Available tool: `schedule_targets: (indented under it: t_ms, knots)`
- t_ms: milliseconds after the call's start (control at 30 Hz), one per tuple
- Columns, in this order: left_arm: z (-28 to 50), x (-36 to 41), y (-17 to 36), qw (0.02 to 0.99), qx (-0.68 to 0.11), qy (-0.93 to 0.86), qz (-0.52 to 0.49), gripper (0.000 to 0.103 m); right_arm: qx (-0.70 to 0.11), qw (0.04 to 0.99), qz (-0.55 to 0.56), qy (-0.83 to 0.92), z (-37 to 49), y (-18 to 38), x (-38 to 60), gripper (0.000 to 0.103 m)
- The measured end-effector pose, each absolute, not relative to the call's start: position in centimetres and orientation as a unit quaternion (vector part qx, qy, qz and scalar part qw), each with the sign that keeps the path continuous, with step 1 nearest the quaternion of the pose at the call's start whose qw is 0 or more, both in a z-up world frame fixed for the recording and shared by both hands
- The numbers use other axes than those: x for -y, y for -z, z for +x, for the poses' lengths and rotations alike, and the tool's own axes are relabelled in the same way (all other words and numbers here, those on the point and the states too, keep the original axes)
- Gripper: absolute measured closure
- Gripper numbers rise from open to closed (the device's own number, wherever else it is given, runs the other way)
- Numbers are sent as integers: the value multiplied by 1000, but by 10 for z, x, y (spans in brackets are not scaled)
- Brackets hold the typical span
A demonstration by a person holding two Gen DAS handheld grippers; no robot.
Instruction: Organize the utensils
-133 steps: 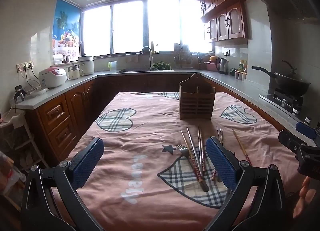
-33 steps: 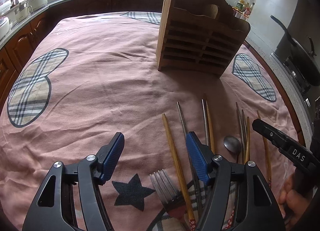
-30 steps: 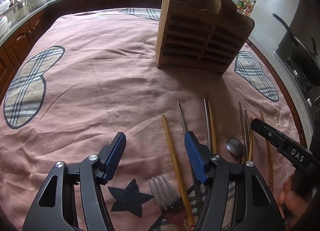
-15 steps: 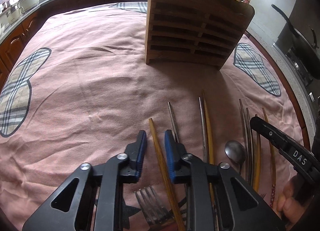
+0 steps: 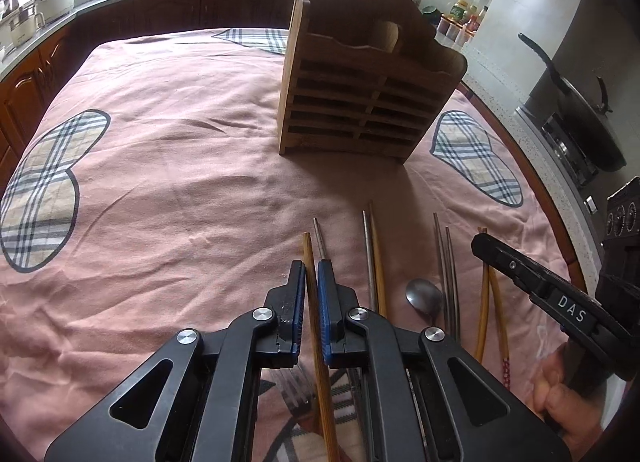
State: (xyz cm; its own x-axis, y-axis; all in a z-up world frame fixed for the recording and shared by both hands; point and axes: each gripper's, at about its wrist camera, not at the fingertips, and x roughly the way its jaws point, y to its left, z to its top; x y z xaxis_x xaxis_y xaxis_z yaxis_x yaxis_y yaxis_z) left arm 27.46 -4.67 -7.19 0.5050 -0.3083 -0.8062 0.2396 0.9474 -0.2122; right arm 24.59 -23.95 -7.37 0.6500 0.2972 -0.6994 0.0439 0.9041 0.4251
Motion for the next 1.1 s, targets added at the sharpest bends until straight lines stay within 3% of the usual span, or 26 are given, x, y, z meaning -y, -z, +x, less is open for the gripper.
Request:
schedule_targets:
  t_ms: [633,1100]
  knots:
    - [204,3,-3,897,-394,187,-75,98,-357,910,176,-113,207,7,218,98]
    - [172,-19,-27,912,-353,186,-94,98,-324,923,155,-137,188,-25,204,98]
